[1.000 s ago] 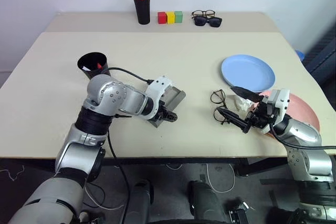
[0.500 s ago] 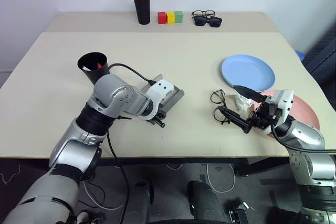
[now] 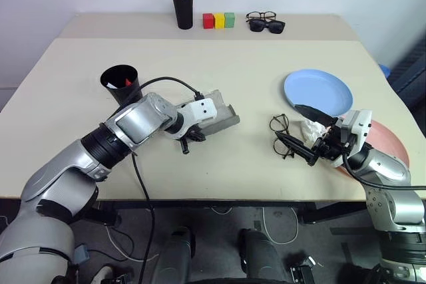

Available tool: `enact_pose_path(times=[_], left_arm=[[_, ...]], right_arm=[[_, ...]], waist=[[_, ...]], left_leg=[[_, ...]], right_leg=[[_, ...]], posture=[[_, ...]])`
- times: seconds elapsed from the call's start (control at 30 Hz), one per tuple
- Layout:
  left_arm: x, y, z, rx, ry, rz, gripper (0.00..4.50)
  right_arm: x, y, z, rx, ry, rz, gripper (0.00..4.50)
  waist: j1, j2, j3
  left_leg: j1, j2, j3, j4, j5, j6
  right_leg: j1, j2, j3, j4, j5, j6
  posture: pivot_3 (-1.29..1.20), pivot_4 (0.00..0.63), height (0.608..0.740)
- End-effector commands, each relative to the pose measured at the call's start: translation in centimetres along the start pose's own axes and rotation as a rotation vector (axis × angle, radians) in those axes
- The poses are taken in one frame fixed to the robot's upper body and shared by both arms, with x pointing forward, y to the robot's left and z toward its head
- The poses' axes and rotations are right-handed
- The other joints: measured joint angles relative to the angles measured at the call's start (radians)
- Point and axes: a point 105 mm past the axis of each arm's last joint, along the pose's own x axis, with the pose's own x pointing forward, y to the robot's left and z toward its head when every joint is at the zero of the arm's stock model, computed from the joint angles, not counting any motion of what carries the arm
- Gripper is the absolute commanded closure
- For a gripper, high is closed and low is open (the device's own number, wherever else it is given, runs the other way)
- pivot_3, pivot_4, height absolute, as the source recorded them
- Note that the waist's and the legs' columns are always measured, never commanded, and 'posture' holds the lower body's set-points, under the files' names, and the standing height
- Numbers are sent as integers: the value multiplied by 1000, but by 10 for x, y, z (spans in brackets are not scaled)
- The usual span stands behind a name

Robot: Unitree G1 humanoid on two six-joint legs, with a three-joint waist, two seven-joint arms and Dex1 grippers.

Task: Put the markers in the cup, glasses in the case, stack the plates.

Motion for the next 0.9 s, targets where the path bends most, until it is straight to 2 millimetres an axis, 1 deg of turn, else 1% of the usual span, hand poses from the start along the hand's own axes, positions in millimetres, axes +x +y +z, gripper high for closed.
enact_pose_path(times=[0.03,0.07,0.1,0.2,0.47,0.6,0.73,0.83,0.9], left_arm=[[0,2,10,71,-16,-19,4022],[0,3,10,75,-17,-21,4022],[2,3,9,86,-15,-26,4274],[4,5,7,106,-7,-26,4274],[4,6,10,222,-11,-56,4274],[7,4,13,304,-17,-89,4274],[11,5,15,340,-19,-91,4274],[14,4,20,356,-30,-96,4274],[16,4,24,346,-39,-95,4274]], right_arm=[[-2,-2,10,-40,-30,0,0],[-3,-2,9,-42,-29,-2,0],[-4,-3,9,-43,-28,-4,0],[-6,-3,8,-45,-24,-5,0],[-6,-7,7,-48,-20,-4,0],[-5,-8,7,-53,-23,3,0],[-4,-8,7,-52,-20,8,0],[-5,-8,4,-26,6,6,0],[-7,-10,-3,15,60,-7,0]], waist=[[1,0,0],[1,0,0],[1,0,0],[0,0,0],[-1,0,0],[0,0,0],[0,0,0],[1,0,0],[2,0,0]], left_leg=[[0,0,0,0,0,0],[0,0,0,0,0,0],[0,0,0,1,0,0],[0,0,0,1,0,0],[1,0,0,1,0,1],[1,0,0,1,0,1],[1,0,0,1,0,1],[1,0,0,1,0,1],[1,0,0,2,1,1]], right_leg=[[0,0,0,0,0,0],[0,0,0,1,0,0],[1,0,0,1,0,0],[1,0,0,1,0,0],[1,0,0,2,0,0],[1,0,0,2,0,0],[1,0,0,2,0,1],[1,0,0,2,0,1],[1,0,0,2,0,1]], posture=[[0,150,740],[0,150,740],[0,150,740],[0,150,740],[0,150,740],[0,150,740],[0,150,740],[0,150,740],[0,150,740]])
